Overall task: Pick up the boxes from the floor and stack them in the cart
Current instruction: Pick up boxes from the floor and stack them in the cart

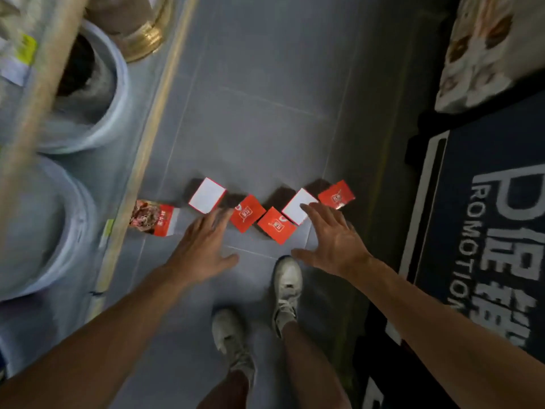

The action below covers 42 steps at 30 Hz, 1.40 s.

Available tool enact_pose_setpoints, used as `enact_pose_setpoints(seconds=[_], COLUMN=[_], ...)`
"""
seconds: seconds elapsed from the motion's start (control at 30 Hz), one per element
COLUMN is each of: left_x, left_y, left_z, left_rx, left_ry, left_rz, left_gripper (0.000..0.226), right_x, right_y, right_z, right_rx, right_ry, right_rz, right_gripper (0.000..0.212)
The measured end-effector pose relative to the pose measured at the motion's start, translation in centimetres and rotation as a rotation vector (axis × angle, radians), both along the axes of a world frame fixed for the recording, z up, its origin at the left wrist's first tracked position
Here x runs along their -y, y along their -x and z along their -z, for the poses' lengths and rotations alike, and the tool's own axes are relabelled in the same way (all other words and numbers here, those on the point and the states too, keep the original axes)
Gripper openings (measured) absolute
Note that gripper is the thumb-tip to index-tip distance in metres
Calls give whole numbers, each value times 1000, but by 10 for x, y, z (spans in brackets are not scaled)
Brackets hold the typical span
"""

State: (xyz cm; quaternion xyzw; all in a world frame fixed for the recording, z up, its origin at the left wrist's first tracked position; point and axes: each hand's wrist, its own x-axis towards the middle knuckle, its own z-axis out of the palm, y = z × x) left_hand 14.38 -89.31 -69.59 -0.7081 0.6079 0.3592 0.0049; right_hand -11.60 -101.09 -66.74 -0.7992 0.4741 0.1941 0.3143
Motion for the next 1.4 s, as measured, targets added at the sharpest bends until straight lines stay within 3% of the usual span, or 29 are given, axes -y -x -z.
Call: enact_pose_setpoints(seconds=[0.17,0.33,0.47,0.57,0.73,0.97,1.23,1.4], left_x=[21,49,64,65,53,4,-42,-58], left_y=[3,7,27,38,27,-6,-40,-43], left_z=[115,218,264,285,289,215,199,221], left_rx=[-22,59,126,158,102,-18,44,-1], left_ry=[-95,-72,-122,-96,-41,-42,-70,-85], left_rz=[-94,-107,-149,-121,-196,-296,-302,-381], left_gripper=[113,130,143,140,125,131,127,127], right_x=[13,24,27,27,26,22,12,-12], right_y=[-4,-3,6,9,-2,-37,-82,-67], right_z=[115,202,245,264,267,241,284,311], right_rx=[29,38,72,52,8,-61,-271,-339], right_ry=[32,73,107,100,6,-9,-15,141], right_rz=[-41,-73,-93,-120,-104,-147,-133,-215], right_gripper=[109,112,109,115,129,135,147,129])
